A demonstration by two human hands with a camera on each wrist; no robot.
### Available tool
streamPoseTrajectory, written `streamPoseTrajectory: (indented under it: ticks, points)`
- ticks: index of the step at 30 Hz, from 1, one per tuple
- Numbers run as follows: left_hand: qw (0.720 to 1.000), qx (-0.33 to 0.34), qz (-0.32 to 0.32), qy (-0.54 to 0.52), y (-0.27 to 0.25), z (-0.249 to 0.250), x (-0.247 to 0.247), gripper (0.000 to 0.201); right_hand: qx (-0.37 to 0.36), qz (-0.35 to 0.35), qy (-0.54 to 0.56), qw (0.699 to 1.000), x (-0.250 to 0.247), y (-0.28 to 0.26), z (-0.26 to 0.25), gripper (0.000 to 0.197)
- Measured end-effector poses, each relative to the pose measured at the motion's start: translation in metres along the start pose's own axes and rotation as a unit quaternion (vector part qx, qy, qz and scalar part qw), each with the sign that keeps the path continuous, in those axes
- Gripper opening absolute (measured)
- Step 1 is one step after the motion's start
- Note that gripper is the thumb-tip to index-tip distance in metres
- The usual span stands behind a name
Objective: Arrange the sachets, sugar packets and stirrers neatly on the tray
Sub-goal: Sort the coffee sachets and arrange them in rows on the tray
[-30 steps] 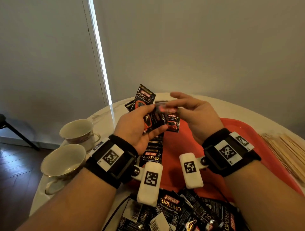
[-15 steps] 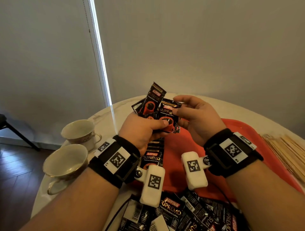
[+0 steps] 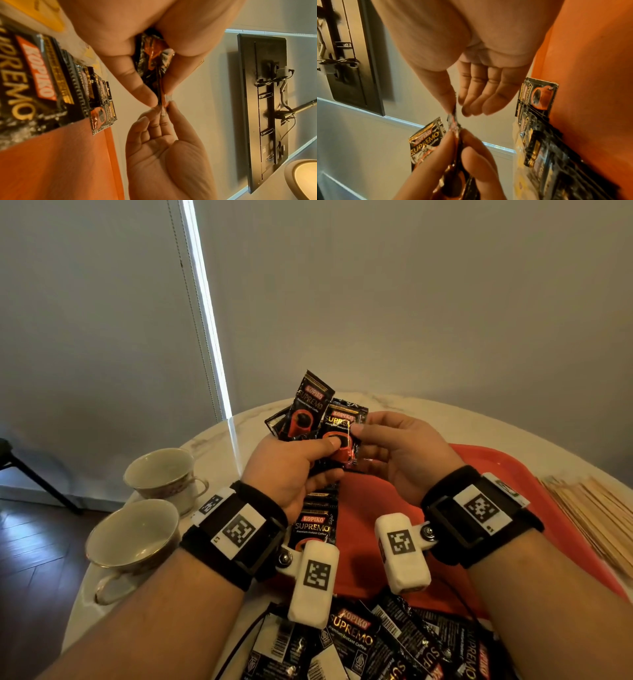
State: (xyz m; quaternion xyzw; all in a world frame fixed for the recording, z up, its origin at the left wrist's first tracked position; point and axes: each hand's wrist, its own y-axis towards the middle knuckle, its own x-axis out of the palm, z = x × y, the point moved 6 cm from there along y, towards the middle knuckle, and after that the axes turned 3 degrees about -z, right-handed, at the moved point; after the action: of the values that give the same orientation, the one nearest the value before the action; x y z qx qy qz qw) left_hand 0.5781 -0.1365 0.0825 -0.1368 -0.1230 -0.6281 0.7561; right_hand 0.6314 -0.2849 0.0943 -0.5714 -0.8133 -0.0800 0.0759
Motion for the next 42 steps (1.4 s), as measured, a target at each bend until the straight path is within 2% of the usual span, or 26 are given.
streamPoseTrajectory:
  ticks: [2,4,9,12,17,21,30,36,42]
  points:
    - [1.0,-0.003,0.007,-0.008,-0.001,0.0,-0.001,0.011,0.008,-0.016,0.001,1.0,0.003,-0.001,0.0,0.011]
    - [0.999,-0.008,0.023,-0.031,-0.001,0.001,-0.002,0.009,0.006,-0.001,0.009,1.0,0.0,0.001,-0.001,0.011]
    - [0.995,-0.008,0.066,-0.079,0.002,0.003,-0.008,0.021,0.017,0.13,0.028,0.991,-0.035,0.011,0.008,0.012]
    - [0.993,-0.011,0.074,-0.091,0.002,0.003,-0.011,0.023,0.063,0.197,-0.005,0.978,-0.062,0.015,0.022,0.012]
    - [0.993,-0.017,0.077,-0.091,0.002,0.002,-0.012,0.023,0.142,0.181,-0.119,0.966,-0.074,0.021,0.043,0.011]
    - [0.993,-0.015,0.071,-0.094,0.001,0.005,-0.012,0.018,0.161,0.169,-0.153,0.96,-0.07,0.028,0.041,0.012]
    - [0.992,-0.014,0.08,-0.094,0.002,0.006,-0.016,0.02,0.191,0.164,-0.243,0.937,-0.061,0.043,0.039,0.009]
    - [0.993,-0.02,0.079,-0.088,0.003,0.006,-0.015,0.013,0.206,0.158,-0.263,0.929,-0.062,0.05,0.043,0.01]
    - [0.995,-0.047,0.05,-0.079,0.0,0.0,-0.008,0.015,0.195,0.157,-0.212,0.945,-0.063,0.045,0.039,0.024]
